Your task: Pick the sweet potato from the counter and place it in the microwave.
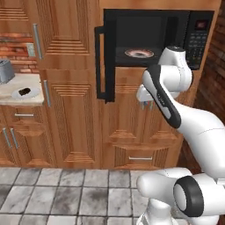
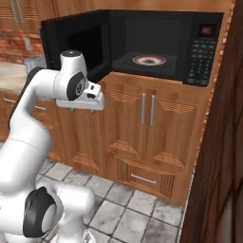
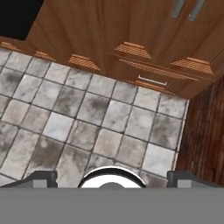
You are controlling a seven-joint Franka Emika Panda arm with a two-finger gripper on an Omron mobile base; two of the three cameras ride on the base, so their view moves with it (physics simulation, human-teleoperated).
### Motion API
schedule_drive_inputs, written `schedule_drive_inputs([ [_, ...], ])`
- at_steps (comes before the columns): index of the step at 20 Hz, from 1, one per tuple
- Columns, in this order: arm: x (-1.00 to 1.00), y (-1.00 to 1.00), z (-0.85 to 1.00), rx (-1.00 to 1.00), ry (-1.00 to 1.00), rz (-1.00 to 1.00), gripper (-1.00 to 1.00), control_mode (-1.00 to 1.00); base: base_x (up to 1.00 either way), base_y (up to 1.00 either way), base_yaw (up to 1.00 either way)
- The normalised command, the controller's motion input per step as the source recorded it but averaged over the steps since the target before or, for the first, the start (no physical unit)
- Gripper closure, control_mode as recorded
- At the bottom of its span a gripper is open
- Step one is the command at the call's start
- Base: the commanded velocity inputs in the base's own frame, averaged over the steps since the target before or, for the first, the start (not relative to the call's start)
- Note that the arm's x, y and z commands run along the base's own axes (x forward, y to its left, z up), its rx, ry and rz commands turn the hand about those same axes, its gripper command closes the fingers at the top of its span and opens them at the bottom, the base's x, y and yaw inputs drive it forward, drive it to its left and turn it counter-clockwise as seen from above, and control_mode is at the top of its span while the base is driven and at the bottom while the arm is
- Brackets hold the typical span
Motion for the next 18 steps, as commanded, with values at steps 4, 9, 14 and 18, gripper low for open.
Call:
schedule_drive_inputs([
  [4, 0.00, 0.00, 0.00, 0.00, 0.00, 0.00, -1.00, 1.00, -0.11, 0.94, 0.00],
  [9, 0.00, 0.00, 0.00, 0.00, 0.00, 0.00, -1.00, 1.00, -0.09, 1.00, -0.06],
  [14, 0.00, 0.00, 0.00, 0.00, 0.00, 0.00, -1.00, 1.00, 0.13, 1.00, -0.16],
  [18, 0.00, 0.00, 0.00, 0.00, 0.00, 0.00, -1.00, 1.00, 0.81, 1.00, -0.21],
])
